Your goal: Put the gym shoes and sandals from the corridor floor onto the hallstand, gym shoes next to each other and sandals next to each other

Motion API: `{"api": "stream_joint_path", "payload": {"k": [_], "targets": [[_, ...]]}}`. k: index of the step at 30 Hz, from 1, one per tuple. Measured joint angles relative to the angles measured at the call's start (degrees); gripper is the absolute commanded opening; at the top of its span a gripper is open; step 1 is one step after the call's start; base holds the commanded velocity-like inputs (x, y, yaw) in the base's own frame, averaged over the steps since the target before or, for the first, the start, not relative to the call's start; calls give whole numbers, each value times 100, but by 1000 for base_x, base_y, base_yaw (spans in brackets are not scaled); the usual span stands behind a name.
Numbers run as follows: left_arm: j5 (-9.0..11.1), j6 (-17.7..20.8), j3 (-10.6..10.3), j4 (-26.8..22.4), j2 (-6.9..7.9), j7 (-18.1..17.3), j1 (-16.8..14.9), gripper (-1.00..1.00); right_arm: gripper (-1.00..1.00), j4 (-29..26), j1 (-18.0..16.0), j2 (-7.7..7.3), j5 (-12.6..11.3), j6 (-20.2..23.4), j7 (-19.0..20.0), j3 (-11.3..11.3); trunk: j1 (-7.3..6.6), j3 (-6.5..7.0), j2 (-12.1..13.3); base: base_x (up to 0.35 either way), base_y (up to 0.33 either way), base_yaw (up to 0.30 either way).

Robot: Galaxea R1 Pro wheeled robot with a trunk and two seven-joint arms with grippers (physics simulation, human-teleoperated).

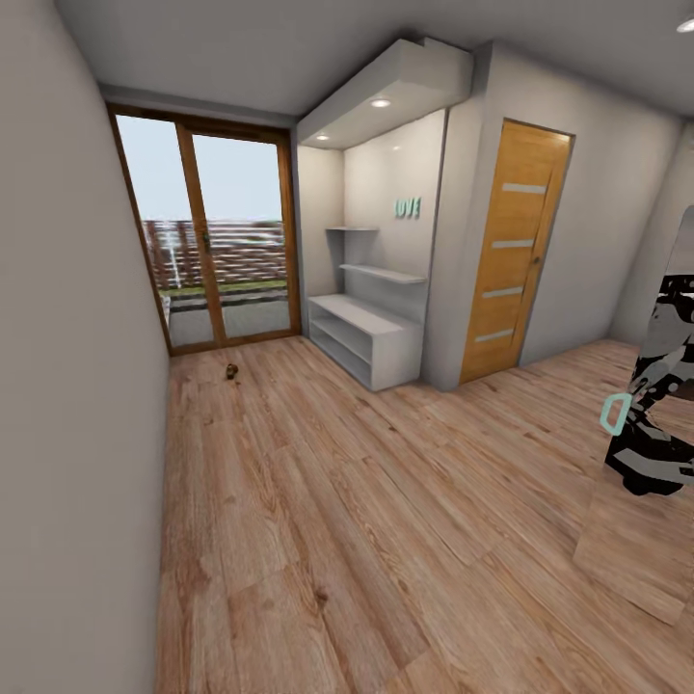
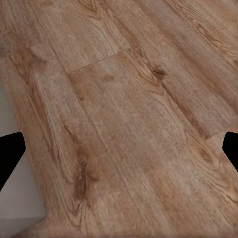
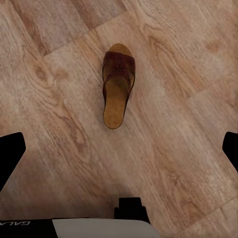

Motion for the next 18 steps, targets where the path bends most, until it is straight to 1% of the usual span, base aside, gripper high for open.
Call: {"api": "stream_joint_path", "payload": {"k": [3, 5, 6, 7, 11, 12, 14, 16, 17, 18], "targets": [[-1, -5, 0, 0, 31, 0, 0, 100, 100, -2, 0, -4, -4, 0, 3, -5, 0, 0, 0, -3, 0, 0], [1, -7, 2, 0, 103, 0, 0, 100, 100, -3, 0, -7, -7, 0, 0, -11, 0, 0, 0, -1, 0, 0], [7, -8, 3, 0, 170, 0, 0, 100, 100, -1, 0, -8, -9, 0, -1, -13, 0, 0, 0, 0, 0, 0], [10, -13, 7, -2, 310, 1, 0, 100, 100, -6, 0, 5, -6, 0, -2, -11, 0, 0, 0, 0, 0, 0], [-1, 7, 4, -72, 377, 2, -39, 100, 100, -2, 0, 14, -9, 0, -8, -11, 0, 0, 0, 0, 0, 0], [-5, 198, 3, -168, 379, 7, -296, 100, 100, -11, 0, 12, -7, 30, -10, -10, 0, 1, 0, 0, 0, 0], [0, 654, 2, -196, 375, -1, -750, 100, 100, -33, 0, 11, -4, 61, -18, -9, 0, 1, 0, 0, 0, 0], [0, 1322, 0, -207, 353, -14, -1174, 100, 100, -59, -7, 11, 0, 132, -39, -10, 0, 1, 0, 0, 0, 0], [0, 1502, -1, -209, 344, -16, -1273, 100, 100, -62, -15, 11, 1, 175, -49, -11, 0, 1, 0, 0, 0, 0], [-1, 1819, -3, -217, 309, -19, -1443, 100, 100, -63, -31, 11, 0, 305, -75, -12, 0, 1, 0, 0, 0, 0]]}}
